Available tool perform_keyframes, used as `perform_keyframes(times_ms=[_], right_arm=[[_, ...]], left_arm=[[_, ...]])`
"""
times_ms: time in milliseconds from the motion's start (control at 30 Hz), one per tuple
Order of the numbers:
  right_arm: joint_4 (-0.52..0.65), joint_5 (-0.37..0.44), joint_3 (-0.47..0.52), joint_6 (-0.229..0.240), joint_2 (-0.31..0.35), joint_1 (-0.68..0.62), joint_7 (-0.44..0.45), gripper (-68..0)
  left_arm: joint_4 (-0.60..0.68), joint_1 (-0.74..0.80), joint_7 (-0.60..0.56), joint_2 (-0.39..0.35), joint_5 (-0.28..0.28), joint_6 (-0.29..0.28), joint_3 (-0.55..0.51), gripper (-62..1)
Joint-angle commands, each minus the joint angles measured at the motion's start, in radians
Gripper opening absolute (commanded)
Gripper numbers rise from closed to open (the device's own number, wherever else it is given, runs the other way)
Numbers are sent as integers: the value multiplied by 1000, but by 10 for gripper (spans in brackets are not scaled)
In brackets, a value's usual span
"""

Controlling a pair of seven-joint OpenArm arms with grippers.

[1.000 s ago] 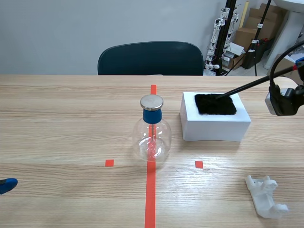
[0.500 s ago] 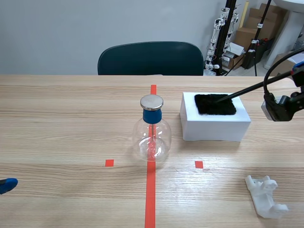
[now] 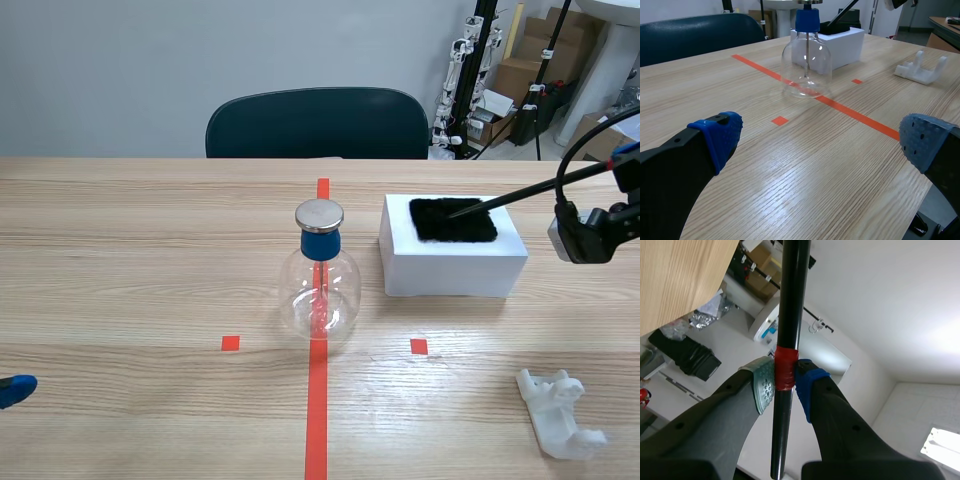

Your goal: Do the electroscope experiment. rub the rod on the fur

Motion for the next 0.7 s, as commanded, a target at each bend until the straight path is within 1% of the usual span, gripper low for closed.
perform_keyframes(times_ms=[0, 67, 133, 233, 267, 333, 433, 500, 600, 667], right_arm=[[11, -24, -4, -13, -2, 12, 34, -651], [12, -24, -4, -16, -13, 12, 22, -651], [12, -21, -4, -15, -15, 11, -22, -651], [12, -11, -4, -4, -1, 11, -113, -651], [12, -16, -4, -5, 6, 10, -124, -651], [12, -39, -4, -5, 14, 10, -112, -651], [12, -99, -4, -13, 14, 11, -17, -651], [18, -140, -4, -24, 12, 12, 23, -651], [29, -153, -4, -27, 13, 16, 11, -651], [29, -135, -4, -26, 15, 18, -42, -651]], left_arm=[[15, -2, -21, -6, -13, -1, -4, 14], [15, -2, -21, -6, -13, -1, -4, 14], [15, -2, -21, -6, -13, -1, -4, 14], [15, -2, -21, -6, -13, -1, -4, 14], [15, -2, -21, -6, -13, -1, -4, 14], [15, -2, -21, -6, -13, -1, -4, 14], [15, -2, -21, -6, -13, -1, -4, 14], [15, -2, -21, -6, -13, -1, -4, 14], [15, -2, -21, -6, -13, -1, -4, 14], [15, -2, -21, -6, -13, -1, -4, 14]])
